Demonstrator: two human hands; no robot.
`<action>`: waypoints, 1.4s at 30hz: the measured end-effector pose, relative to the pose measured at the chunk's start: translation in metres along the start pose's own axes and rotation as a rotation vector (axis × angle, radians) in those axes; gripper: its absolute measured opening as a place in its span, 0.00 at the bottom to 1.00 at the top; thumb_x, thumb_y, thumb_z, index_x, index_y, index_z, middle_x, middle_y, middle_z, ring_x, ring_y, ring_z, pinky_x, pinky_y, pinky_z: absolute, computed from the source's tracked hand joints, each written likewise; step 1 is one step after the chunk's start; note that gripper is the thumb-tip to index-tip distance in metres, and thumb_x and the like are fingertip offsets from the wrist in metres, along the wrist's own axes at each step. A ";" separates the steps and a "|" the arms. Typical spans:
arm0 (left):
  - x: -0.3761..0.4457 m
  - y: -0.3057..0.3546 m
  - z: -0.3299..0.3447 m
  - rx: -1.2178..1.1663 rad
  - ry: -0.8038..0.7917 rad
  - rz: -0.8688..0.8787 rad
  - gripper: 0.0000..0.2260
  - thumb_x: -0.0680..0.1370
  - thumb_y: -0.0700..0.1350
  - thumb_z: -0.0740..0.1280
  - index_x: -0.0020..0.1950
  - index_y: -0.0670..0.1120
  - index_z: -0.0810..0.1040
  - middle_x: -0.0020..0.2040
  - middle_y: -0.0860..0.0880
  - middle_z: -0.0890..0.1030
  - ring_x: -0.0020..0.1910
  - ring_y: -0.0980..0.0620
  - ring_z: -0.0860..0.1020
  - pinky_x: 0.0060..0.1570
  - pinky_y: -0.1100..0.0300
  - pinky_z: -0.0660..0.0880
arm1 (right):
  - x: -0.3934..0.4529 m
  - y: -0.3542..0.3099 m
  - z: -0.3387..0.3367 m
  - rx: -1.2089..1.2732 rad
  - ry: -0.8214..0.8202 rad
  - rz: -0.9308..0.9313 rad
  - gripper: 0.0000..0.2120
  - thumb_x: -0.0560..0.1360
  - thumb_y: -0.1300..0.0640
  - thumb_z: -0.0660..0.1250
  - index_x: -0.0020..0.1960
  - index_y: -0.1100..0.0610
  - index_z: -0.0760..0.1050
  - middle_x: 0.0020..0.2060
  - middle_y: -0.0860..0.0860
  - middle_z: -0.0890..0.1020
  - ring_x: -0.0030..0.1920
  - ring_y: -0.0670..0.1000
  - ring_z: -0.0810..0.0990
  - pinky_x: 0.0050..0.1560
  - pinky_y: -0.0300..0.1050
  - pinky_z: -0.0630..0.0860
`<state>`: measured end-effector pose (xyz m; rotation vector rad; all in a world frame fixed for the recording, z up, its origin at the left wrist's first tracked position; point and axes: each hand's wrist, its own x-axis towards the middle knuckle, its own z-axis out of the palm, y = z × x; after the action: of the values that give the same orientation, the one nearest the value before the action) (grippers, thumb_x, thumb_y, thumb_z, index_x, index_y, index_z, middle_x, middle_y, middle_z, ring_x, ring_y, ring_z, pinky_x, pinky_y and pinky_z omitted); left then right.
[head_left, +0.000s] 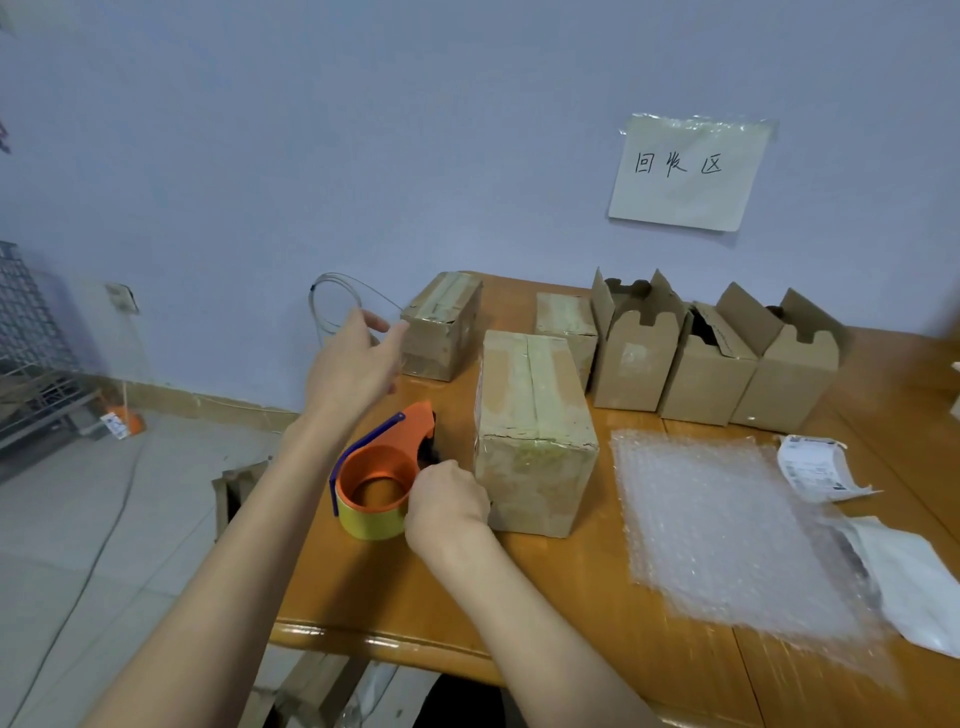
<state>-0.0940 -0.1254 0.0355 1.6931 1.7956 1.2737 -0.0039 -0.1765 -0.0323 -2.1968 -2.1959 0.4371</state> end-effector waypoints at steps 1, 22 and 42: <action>0.002 -0.002 -0.003 -0.033 0.034 -0.016 0.13 0.80 0.54 0.59 0.59 0.47 0.71 0.38 0.50 0.80 0.36 0.51 0.80 0.48 0.48 0.79 | 0.000 0.000 -0.002 0.014 -0.011 0.010 0.17 0.80 0.65 0.57 0.68 0.63 0.69 0.63 0.59 0.73 0.62 0.58 0.75 0.56 0.48 0.74; 0.009 0.009 0.061 -0.611 -0.137 -0.300 0.03 0.80 0.43 0.65 0.52 0.47 0.74 0.58 0.47 0.76 0.54 0.50 0.76 0.52 0.54 0.76 | 0.022 0.070 -0.130 0.844 0.333 0.011 0.09 0.73 0.54 0.68 0.50 0.57 0.75 0.27 0.50 0.83 0.35 0.50 0.81 0.50 0.52 0.80; 0.004 0.027 0.105 -0.334 -0.324 -0.140 0.22 0.80 0.40 0.61 0.75 0.48 0.65 0.75 0.51 0.65 0.72 0.51 0.65 0.71 0.53 0.64 | 0.047 0.101 -0.122 0.509 0.641 0.134 0.07 0.79 0.59 0.62 0.53 0.59 0.77 0.49 0.56 0.80 0.46 0.56 0.78 0.41 0.45 0.72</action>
<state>0.0019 -0.0881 0.0025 1.4626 1.3991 1.0939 0.1184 -0.1093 0.0565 -1.8582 -1.4270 0.2103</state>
